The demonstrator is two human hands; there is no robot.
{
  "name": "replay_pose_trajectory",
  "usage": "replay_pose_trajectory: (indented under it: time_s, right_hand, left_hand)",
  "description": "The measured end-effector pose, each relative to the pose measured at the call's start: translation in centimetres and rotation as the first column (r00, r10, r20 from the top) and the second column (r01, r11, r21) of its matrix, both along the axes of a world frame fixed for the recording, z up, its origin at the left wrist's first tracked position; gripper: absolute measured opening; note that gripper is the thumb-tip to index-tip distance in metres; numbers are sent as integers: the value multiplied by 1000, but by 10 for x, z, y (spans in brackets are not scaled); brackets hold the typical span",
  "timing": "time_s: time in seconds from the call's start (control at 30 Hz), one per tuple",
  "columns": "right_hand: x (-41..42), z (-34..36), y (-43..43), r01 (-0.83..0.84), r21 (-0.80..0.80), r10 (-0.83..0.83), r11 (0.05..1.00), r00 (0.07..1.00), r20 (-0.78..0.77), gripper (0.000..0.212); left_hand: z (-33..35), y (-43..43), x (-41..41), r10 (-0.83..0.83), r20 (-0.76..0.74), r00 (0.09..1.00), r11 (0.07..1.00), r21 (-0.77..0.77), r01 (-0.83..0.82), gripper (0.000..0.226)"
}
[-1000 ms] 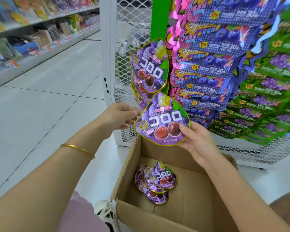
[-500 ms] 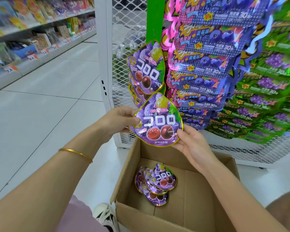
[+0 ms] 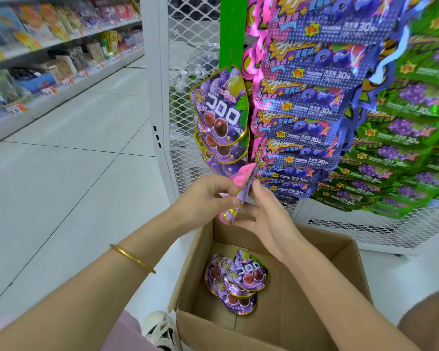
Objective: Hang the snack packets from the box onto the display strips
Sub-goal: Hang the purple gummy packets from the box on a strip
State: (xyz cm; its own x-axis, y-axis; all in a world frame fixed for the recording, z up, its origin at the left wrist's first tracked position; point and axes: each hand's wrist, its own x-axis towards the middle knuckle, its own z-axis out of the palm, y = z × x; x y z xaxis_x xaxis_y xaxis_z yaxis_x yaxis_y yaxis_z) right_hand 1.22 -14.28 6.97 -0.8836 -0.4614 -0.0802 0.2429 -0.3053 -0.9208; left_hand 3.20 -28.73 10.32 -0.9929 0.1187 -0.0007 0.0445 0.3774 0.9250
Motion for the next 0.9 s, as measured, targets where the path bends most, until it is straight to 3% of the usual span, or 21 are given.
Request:
replay_pose_trajectory:
  time_s: [0.13,0.27,0.33,0.4,0.5,0.63,0.73,0.83,0.9]
  right_hand:
    - [-4,-5,6,30,-169,-15,985,996,91,30]
    - [-5,-8,10,35,-273,5,961,990,143,20]
    - [-5,-7,12,29,-213,-8,977,995,99,35]
    - [-8,-7,15,111,17,-111,994,994,-24,45]
    - [-20,-2,22,332,310,-232,891,919,-319,26]
    - [-28,25,20,328,271,-210,905,898,-388,10]
    - [-33,58,13,423,273,-222,864,807,-546,11]
    - [-45,93,7,506,355,-116,786,685,-719,9]
    - [-53,113,2,549,386,-50,741,619,-784,28]
  left_hand:
    - [-7,5,3,-216,-125,968,941,-290,173,10]
    - [-4,6,2,-306,-230,924,867,-467,171,15]
    - [-2,6,2,-200,-228,953,909,-406,94,17]
    - [4,-1,0,-37,-219,975,966,-257,-21,13]
    - [17,-22,-10,85,-201,976,990,-90,-105,12]
    - [35,-36,-17,153,-165,974,988,57,-146,24]
    - [61,-45,-29,182,-161,970,976,151,-158,23]
    - [96,-54,-64,314,-298,901,946,180,-270,18]
    - [121,-49,-92,361,-391,846,932,163,-323,22]
